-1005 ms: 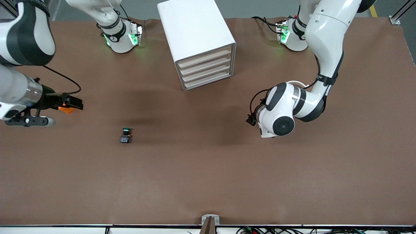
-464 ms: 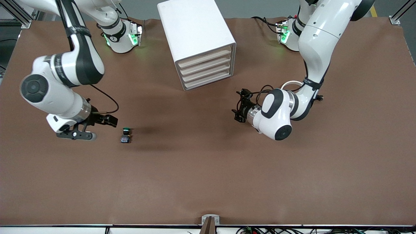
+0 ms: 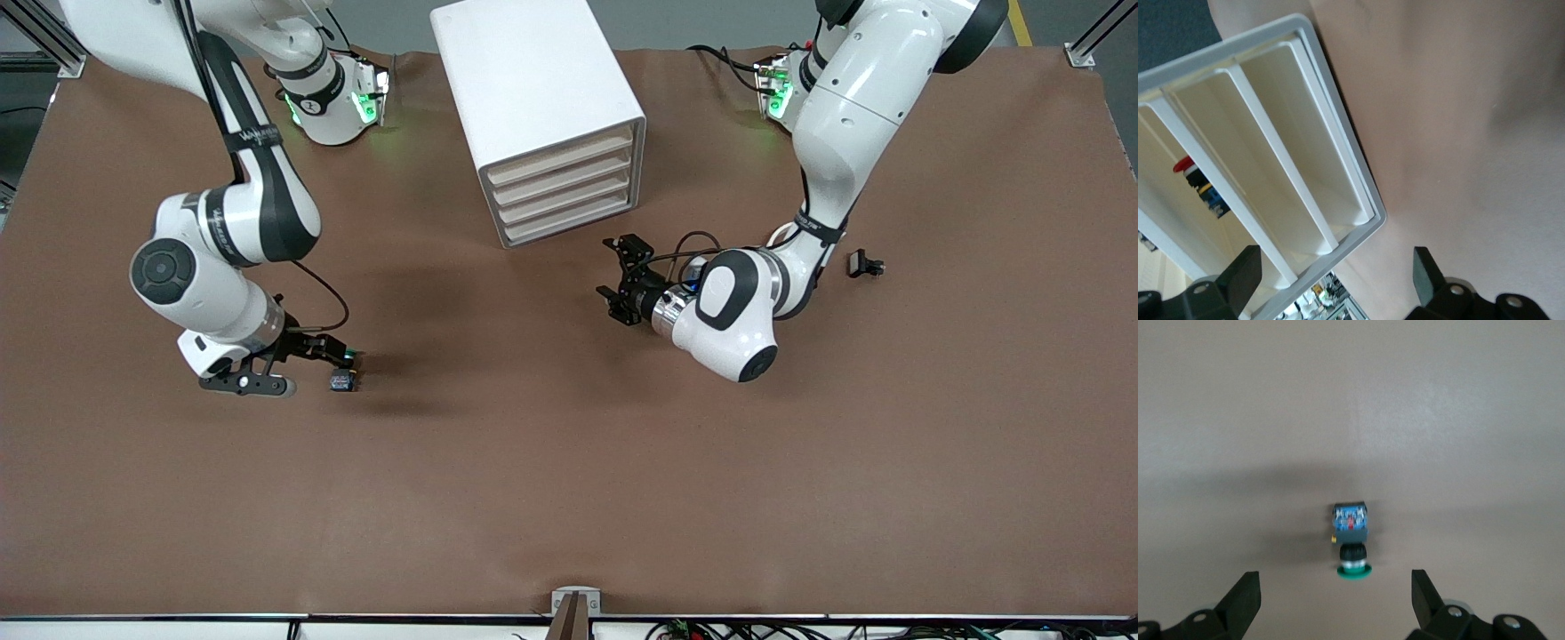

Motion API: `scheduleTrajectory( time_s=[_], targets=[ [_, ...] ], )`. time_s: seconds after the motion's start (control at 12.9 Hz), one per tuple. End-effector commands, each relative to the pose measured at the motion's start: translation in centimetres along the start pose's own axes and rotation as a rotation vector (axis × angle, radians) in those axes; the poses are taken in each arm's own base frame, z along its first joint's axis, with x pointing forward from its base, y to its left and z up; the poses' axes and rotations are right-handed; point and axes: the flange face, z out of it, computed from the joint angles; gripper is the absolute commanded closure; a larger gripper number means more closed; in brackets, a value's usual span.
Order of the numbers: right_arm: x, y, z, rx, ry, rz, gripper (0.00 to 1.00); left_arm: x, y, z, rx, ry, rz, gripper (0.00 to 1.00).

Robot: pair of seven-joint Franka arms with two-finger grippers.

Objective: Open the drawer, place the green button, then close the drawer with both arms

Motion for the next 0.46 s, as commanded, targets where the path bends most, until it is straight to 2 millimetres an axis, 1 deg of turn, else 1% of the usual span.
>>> scheduleTrajectory(
  time_s=[0.0, 0.15, 0.23, 0.31, 0.39],
  targets=[
    [0.7, 0.2, 4.1, -0.003, 0.02, -0.028, 0.0, -1.0, 0.0, 3.3, 0.033, 0.016, -0.103, 0.0],
    [0.2, 0.2, 6.0, -0.004, 0.022, -0.031, 0.0, -0.4, 0.7, 5.7, 0.058, 0.039, -0.217, 0.0],
    [0.0, 0.2, 6.9, -0.004, 0.024, -0.03, 0.0, -0.5, 0.6, 6.9, 0.066, 0.058, -0.277, 0.0],
    [-0.1, 0.4, 7.8, -0.004, 0.024, -0.028, 0.0, -0.4, 0.7, 8.5, 0.078, 0.081, -0.328, 0.0],
    [-0.1, 0.3, 8.5, -0.007, 0.018, -0.03, 0.0, -0.8, 0.7, 9.4, 0.078, 0.099, -0.354, 0.0]
  ],
)
